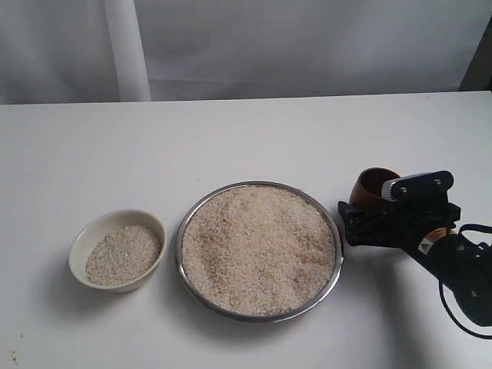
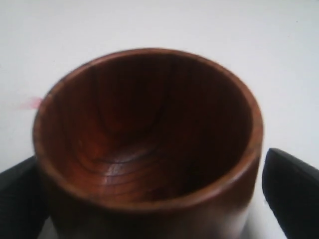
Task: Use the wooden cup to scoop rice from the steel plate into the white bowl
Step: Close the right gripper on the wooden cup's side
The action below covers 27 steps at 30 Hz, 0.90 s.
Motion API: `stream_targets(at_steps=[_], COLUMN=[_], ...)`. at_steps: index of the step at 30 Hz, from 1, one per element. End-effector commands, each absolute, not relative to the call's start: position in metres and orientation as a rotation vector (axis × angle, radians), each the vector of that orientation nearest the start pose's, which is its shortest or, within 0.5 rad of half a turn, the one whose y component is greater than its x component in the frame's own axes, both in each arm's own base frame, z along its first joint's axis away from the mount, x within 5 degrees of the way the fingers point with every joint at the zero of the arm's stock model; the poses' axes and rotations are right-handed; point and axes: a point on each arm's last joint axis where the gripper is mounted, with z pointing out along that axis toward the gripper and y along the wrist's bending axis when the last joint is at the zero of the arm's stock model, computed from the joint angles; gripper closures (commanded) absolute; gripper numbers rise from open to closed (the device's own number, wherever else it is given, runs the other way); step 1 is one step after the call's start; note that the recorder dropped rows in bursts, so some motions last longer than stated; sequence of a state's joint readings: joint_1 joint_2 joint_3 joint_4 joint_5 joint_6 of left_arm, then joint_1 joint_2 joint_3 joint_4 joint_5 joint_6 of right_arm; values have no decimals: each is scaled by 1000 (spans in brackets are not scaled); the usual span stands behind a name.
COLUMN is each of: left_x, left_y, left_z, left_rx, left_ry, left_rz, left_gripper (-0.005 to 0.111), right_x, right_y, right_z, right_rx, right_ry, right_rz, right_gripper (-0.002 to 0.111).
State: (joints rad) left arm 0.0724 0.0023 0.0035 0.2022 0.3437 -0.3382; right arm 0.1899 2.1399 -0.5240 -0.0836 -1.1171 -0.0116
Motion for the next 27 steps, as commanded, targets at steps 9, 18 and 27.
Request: stream_targets(at_steps=[9, 18, 27], left_x=[53, 53, 53], left_y=[10, 10, 10], left_z=[183, 183, 183], left_rx=[-248, -248, -248], left_ry=[1797, 1797, 1797], left_rz=[-1, -1, -1], left_gripper=[107, 107, 107], right_x=[297, 314, 313], right_y=[64, 68, 69], right_z=[48, 52, 46], right_rx=[-244, -233, -256], right_ry=[1907, 1880, 1898], right_rz=[185, 201, 214], right_gripper=[3, 3, 3])
